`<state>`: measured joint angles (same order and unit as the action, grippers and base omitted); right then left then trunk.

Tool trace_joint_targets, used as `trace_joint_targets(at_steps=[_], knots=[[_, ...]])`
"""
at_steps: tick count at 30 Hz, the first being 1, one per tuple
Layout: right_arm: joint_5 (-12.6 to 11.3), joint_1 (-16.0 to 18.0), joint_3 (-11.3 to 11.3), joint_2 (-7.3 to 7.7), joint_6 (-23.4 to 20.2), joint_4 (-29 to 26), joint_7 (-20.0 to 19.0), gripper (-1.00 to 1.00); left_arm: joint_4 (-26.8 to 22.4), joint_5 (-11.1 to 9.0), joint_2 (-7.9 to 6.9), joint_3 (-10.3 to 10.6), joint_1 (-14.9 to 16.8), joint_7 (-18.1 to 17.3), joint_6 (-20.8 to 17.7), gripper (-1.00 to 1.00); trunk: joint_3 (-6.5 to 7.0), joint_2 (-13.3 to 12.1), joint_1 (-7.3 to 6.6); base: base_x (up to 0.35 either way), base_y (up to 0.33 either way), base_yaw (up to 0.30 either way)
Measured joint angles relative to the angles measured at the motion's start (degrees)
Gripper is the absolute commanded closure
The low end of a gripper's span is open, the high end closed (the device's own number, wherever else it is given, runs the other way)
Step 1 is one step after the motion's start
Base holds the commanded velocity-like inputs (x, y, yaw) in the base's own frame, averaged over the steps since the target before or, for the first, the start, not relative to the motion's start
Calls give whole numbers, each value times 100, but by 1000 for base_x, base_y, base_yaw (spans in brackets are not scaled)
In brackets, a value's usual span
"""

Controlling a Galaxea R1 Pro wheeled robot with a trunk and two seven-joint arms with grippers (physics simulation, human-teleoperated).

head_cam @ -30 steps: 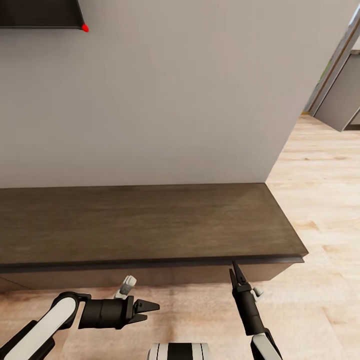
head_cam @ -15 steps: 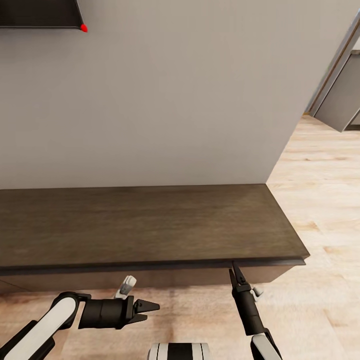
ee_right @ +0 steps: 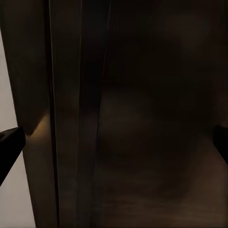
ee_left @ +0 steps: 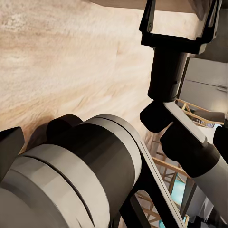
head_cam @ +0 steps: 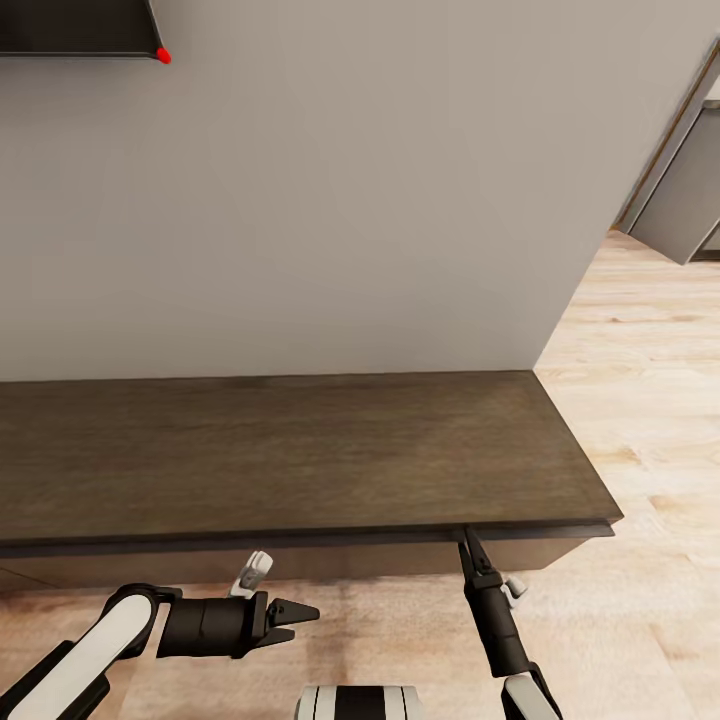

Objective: Place each of the two pumpkins and all three candles from the living room inside a cabinet in the living room (use any cabinet), then make sure every cabinet is closed, and position the cauldron so it is next to a table in the living room.

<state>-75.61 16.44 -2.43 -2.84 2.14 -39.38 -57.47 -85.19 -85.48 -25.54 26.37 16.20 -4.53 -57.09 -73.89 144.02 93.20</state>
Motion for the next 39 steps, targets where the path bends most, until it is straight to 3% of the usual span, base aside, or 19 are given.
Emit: trace_joint_targets(at_steps=[1,2,7,11,39], knots=[[-2,0,0,-1,0,0,0,-100,0,0,0,0,0,0,0,-100,0,0,0,0,0,0],[-3,0,0,-1,1,0,1,100,0,0,0,0,0,0,0,-100,0,0,0,0,0,0],[12,69,0,-2,7,109,30,100,0,-4,0,0,0,0,0,-100,0,0,1,-35,0,0],[62,77,35,-6,19,-207,-2,100,2,-5,1,3,2,-1,0,-100,1,0,1,-176,0,0],[26,78,11,-4,7,-107,78,100,2,-3,1,2,2,-1,0,-100,2,0,0,-32,0,0]])
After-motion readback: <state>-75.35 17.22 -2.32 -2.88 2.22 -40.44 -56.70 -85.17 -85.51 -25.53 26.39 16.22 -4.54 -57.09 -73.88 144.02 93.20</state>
